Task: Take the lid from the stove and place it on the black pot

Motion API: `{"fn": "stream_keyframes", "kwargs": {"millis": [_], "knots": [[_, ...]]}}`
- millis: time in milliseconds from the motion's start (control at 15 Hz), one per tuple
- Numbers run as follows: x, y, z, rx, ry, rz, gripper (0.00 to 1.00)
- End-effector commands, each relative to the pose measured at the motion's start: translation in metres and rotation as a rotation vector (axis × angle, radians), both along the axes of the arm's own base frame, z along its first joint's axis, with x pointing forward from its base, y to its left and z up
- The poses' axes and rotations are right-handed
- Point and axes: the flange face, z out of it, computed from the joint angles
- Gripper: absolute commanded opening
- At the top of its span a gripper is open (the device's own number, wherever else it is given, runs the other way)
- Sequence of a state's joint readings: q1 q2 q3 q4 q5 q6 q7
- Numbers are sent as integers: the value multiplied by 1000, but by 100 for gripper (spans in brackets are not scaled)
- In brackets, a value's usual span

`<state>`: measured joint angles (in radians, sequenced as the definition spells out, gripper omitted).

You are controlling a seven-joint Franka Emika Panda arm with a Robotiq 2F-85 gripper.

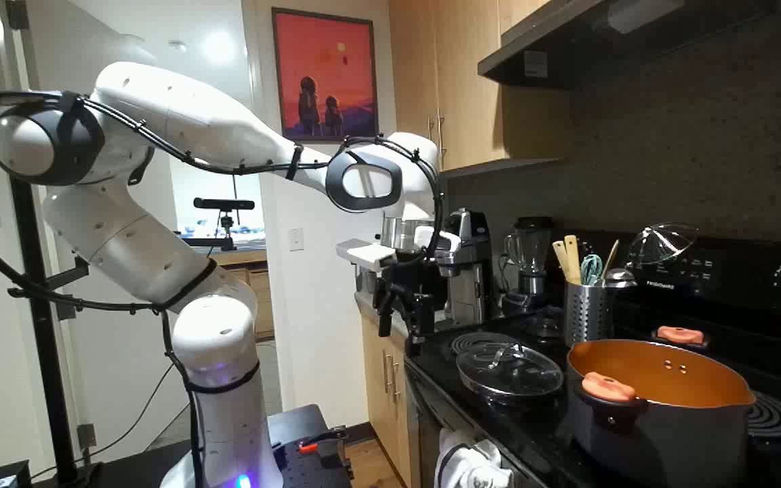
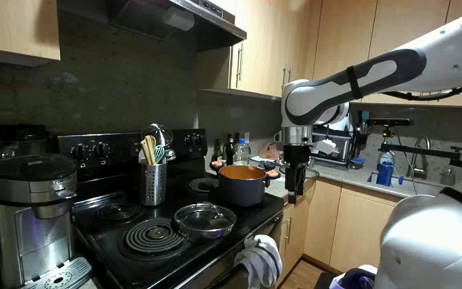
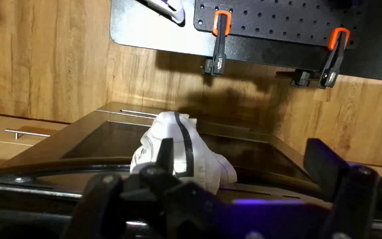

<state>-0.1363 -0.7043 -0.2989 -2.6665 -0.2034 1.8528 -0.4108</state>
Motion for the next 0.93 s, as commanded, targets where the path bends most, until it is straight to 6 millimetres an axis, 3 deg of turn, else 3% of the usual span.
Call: {"fn": "stream_keyframes", "kwargs": {"millis": [0, 400, 467, 867], "knots": [[0, 0, 0, 0, 0, 0, 100], [17, 1, 11, 0, 1, 23, 100], [7, 1, 6, -5, -7, 9, 100], [12, -1, 4, -3, -22, 26, 100]]}}
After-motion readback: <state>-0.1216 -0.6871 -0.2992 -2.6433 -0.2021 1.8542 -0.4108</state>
